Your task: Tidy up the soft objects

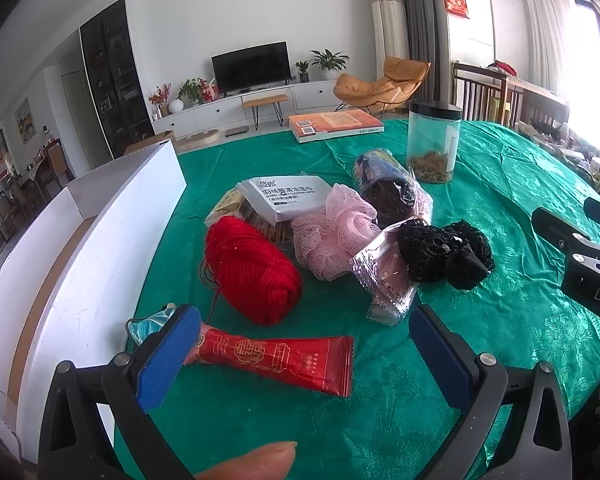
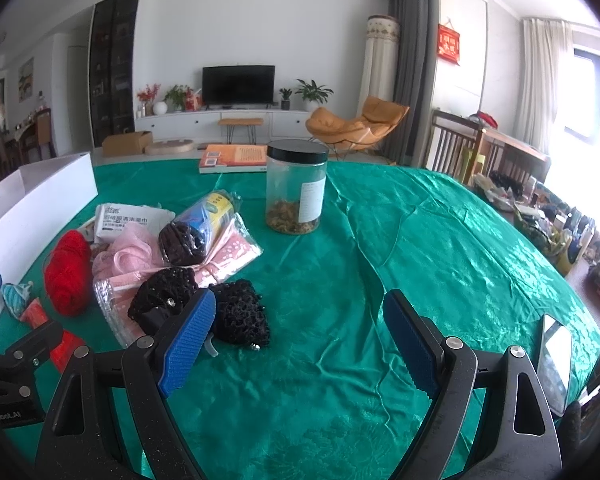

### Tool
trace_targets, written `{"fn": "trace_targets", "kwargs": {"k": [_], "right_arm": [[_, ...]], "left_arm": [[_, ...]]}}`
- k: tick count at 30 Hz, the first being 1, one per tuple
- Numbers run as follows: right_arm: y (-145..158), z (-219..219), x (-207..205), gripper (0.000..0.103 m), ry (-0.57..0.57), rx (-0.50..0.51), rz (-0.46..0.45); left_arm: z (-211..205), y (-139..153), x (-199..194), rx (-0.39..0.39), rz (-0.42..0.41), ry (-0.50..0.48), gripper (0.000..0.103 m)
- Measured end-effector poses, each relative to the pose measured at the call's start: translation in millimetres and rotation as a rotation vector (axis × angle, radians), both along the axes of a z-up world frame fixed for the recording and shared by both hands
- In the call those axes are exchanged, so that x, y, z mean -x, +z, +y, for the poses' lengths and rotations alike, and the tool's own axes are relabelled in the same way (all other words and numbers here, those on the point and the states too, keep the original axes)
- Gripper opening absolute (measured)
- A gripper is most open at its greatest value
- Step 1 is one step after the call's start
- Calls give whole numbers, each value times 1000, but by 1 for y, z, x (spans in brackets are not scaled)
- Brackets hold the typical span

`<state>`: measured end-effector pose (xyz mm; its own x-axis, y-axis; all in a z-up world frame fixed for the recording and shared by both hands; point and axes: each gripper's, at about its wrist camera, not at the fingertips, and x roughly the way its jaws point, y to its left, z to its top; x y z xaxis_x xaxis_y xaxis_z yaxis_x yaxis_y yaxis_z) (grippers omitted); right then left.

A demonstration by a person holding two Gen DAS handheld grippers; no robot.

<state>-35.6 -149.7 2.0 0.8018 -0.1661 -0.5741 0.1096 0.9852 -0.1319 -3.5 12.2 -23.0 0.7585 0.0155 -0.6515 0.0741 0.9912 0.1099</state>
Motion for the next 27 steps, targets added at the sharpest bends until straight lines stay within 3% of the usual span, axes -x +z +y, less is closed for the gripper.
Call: {"fn": "trace_targets", "kwargs": {"k": [27], "right_arm": [[-7, 2, -2, 88, 9, -2, 12]], "left_arm": [[2, -10, -5, -39, 42, 18, 103]]}}
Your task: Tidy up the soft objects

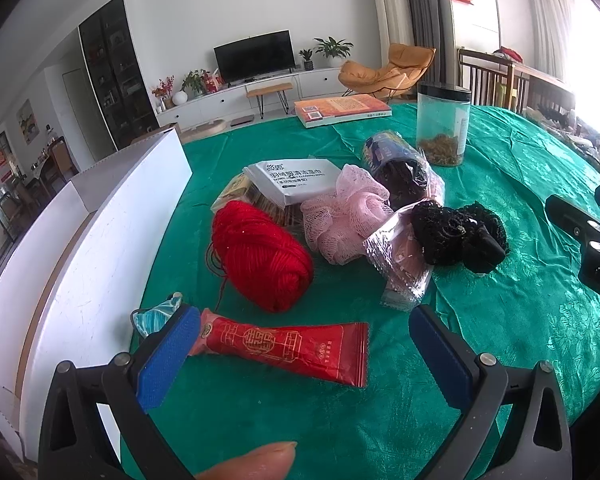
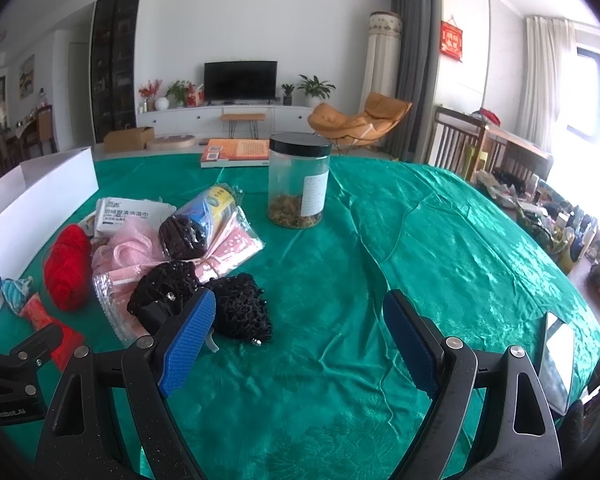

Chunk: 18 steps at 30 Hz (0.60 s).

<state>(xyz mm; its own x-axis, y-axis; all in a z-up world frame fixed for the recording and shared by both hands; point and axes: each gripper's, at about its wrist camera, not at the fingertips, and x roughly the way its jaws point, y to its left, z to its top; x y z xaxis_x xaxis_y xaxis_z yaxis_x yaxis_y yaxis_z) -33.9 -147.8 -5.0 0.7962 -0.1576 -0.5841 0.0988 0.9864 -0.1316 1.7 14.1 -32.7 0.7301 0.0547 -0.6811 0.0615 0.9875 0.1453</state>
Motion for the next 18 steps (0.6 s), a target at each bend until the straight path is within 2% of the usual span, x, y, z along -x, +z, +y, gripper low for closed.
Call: {"fn": "trace_targets", "kwargs": {"k": [12, 18], "right_arm": [[-1, 1, 0, 88, 2, 0, 2], [-1, 2, 0, 88, 1, -2, 5]], "left_arm": [[3, -7, 1, -6, 19, 7, 103], [12, -13, 2, 20, 31, 10, 103]]}}
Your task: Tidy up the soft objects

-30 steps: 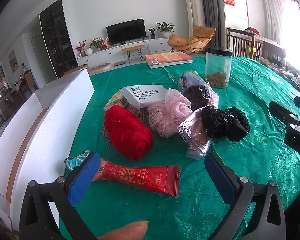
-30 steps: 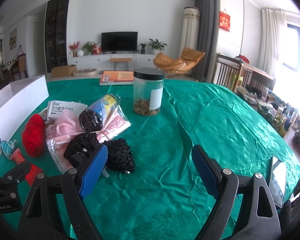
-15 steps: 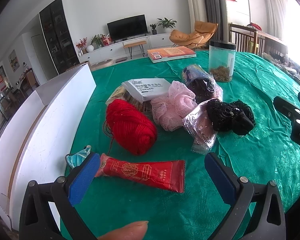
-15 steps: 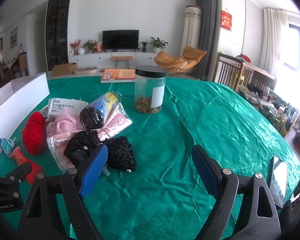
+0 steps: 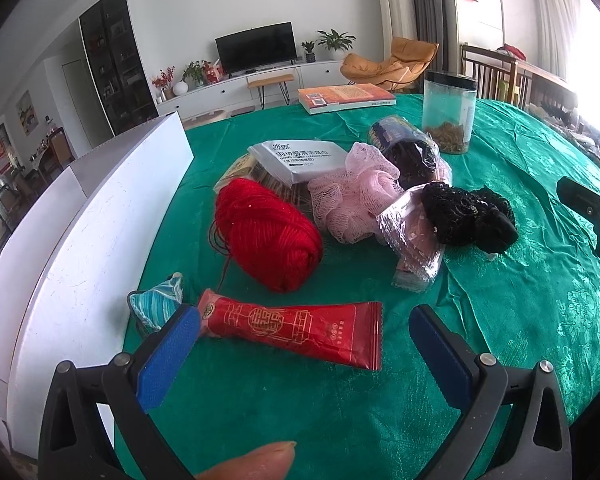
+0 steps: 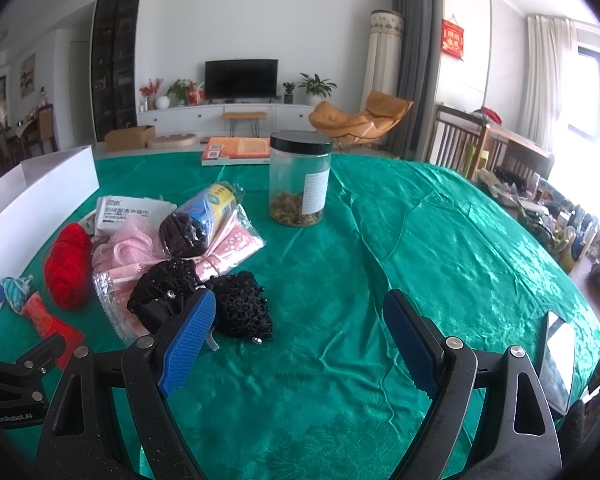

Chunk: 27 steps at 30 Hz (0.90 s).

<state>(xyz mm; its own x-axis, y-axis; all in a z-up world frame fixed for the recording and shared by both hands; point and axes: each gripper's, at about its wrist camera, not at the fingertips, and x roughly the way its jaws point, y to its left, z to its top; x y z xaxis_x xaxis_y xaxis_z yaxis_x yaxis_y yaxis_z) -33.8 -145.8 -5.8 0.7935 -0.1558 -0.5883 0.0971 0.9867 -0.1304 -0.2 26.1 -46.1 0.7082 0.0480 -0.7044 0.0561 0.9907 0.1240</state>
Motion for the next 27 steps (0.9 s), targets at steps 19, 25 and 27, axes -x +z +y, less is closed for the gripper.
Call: {"fn": "trace_targets", "kwargs": {"k": [19, 25, 27], "right_arm": [[-20, 15, -7, 88, 104, -29, 116], [-26, 17, -9, 88, 117, -57, 155], [-27, 17, -10, 88, 120, -65, 167]], "left_arm": [[7, -41, -11, 54, 150, -33, 103], [12, -46, -15, 91, 166, -31, 103], [13, -46, -16, 98, 168, -32, 103]]}}
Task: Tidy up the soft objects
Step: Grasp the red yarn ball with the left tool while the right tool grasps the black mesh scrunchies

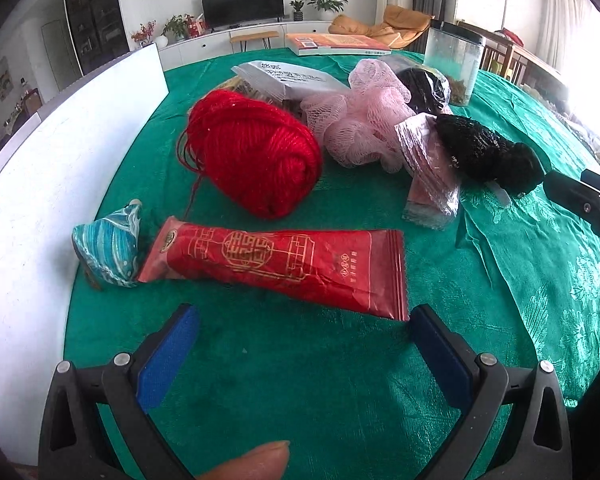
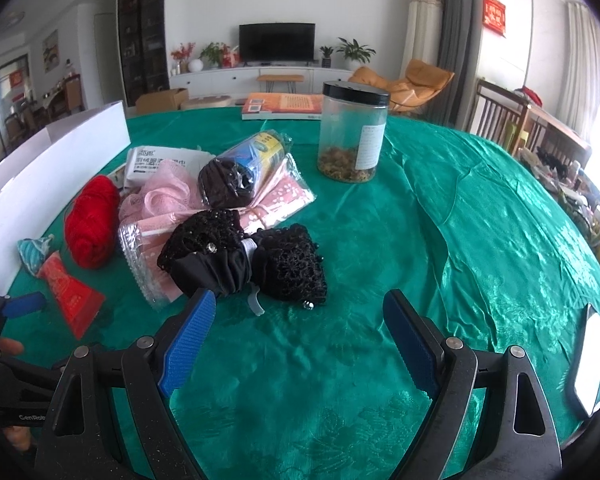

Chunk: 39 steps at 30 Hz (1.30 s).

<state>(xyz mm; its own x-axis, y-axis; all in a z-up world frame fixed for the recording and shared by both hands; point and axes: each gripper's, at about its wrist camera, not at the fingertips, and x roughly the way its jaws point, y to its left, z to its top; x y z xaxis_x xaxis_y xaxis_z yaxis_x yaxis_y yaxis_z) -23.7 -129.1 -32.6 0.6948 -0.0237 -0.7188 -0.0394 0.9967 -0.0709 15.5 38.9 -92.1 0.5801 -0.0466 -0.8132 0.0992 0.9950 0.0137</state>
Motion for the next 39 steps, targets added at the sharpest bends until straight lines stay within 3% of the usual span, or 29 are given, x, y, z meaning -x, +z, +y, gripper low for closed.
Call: {"fn": "trace_targets", "kwargs": {"k": [18, 24, 26, 28, 30, 32, 39], "right_arm": [[-15, 2, -9, 88, 48, -84, 108], [-30, 7, -39, 88, 70, -66, 169], [-32, 0, -53, 88, 27, -13, 164], [-28, -25, -63, 88, -116, 2, 126], [-23, -66, -66, 88, -271, -78, 103], [-17, -99, -59, 88, -356, -157, 83], [2, -116, -27, 88, -423, -232, 43]], "left_arm": [[2, 0, -2, 11, 19, -2, 103], [2, -1, -3, 10, 36, -6, 103], [2, 0, -4, 9, 47, -13, 103], [2, 0, -6, 8, 59, -24, 103], [2, 0, -7, 8, 64, -31, 103], [2, 0, -8, 9, 64, -32, 103], [2, 0, -9, 16, 41, -39, 103]]}}
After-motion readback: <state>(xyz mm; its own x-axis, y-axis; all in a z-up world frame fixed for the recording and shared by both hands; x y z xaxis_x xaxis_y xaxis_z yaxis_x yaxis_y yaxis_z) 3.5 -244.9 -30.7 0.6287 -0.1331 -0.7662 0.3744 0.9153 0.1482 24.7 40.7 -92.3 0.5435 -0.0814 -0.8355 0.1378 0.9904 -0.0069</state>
